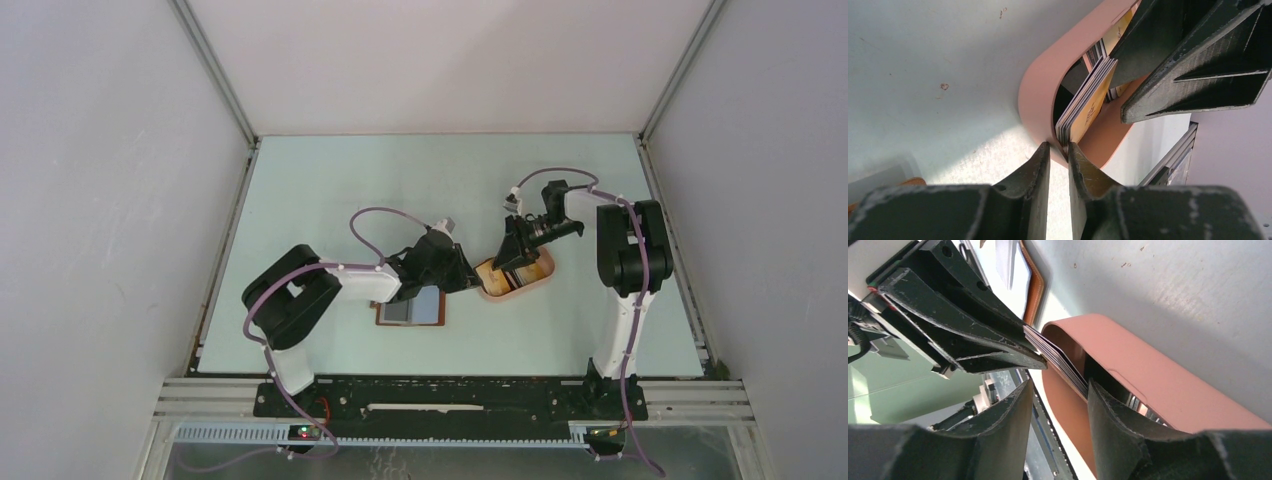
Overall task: Put the credit cards into the card holder
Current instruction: Pick up the credit card from the storage box.
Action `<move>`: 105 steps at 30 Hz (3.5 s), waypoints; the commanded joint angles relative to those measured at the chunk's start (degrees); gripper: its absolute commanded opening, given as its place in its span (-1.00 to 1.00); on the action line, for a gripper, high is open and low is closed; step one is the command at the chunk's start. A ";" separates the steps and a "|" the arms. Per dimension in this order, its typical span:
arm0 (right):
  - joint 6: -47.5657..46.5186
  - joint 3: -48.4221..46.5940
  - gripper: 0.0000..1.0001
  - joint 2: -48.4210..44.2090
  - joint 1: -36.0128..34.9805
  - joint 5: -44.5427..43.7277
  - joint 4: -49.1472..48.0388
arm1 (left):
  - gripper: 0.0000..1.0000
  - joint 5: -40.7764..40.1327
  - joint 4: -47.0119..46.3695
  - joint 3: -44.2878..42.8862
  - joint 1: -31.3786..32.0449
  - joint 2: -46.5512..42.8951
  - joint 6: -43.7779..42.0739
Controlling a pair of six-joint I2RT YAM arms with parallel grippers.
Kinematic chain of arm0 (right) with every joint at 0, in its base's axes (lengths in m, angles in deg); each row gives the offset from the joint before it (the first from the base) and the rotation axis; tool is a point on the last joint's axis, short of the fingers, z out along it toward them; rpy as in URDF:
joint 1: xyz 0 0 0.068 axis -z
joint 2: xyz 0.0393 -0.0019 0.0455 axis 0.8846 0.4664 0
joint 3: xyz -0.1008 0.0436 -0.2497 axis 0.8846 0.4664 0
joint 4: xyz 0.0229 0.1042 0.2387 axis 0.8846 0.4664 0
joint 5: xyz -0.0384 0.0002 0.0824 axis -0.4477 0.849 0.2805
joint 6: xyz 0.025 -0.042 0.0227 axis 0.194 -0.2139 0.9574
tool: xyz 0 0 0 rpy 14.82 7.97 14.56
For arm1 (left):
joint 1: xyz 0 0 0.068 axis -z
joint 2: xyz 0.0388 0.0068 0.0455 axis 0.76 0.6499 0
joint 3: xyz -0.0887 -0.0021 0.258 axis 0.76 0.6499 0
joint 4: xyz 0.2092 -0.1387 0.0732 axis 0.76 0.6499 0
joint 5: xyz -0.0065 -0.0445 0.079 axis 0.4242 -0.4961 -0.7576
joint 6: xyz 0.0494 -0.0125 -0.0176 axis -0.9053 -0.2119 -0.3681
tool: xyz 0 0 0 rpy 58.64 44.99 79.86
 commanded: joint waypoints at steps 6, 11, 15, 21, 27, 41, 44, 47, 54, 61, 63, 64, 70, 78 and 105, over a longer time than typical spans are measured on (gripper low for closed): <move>-2.50 -1.36 -0.20 -3.01 -4.36 -4.72 -0.26 | -0.56 1.55 -0.93 -4.14 -0.62 0.99 -1.52; -2.21 -0.81 -0.40 -4.14 -4.90 -6.28 -1.78 | -0.56 1.97 -1.09 -4.22 -0.74 1.17 -1.70; -2.53 -0.81 -0.68 -4.44 -4.84 -6.13 -1.79 | -0.56 2.29 -1.22 -4.23 -0.88 1.34 -1.70; -3.67 -0.78 -1.00 -5.07 -4.11 -4.86 -1.08 | -0.56 2.67 -1.43 -3.93 -1.27 1.20 -1.79; -5.72 -0.79 -1.00 -5.58 -2.54 -4.14 -0.06 | -0.49 3.76 -2.42 -3.26 -1.81 0.36 -2.16; -9.82 -0.82 -1.00 -6.76 0.62 -2.81 1.59 | -0.14 6.87 -6.21 -1.56 -3.06 -3.00 -3.82; -10.31 -0.67 -1.00 -7.03 1.17 -2.78 1.66 | -0.03 7.05 -6.71 -1.03 -3.43 -4.54 -5.07; -10.77 -0.56 -1.00 -7.25 1.46 -2.37 1.70 | 0.06 7.38 -7.36 -0.51 -3.76 -6.13 -6.32; -13.25 -0.58 -1.00 -8.74 1.65 -0.38 2.97 | 0.23 8.53 -12.44 2.78 -5.55 -9.64 -8.46; -15.43 -0.27 -1.00 -10.25 1.76 0.35 3.53 | 0.27 12.49 -13.73 3.26 -8.80 -10.95 -12.96; -15.93 0.00 -1.00 -10.62 1.77 0.27 3.44 | 0.29 14.37 -13.89 3.04 -9.48 -11.43 -15.78; -16.16 0.05 -1.00 -10.80 1.77 0.28 3.35 | 0.30 15.36 -13.71 2.81 -9.63 -11.44 -18.01; -16.80 0.31 -1.00 -11.62 1.75 -0.08 3.00 | 0.35 18.72 -13.48 2.49 -10.31 -10.77 -24.86; -18.85 0.75 -1.00 -12.88 2.33 1.78 3.60 | 0.35 23.11 -14.64 0.50 -10.30 -7.02 -26.25; -22.10 0.69 -1.00 -13.63 3.71 7.06 6.48 | 0.40 30.74 -35.36 -1.00 -10.76 5.99 -9.23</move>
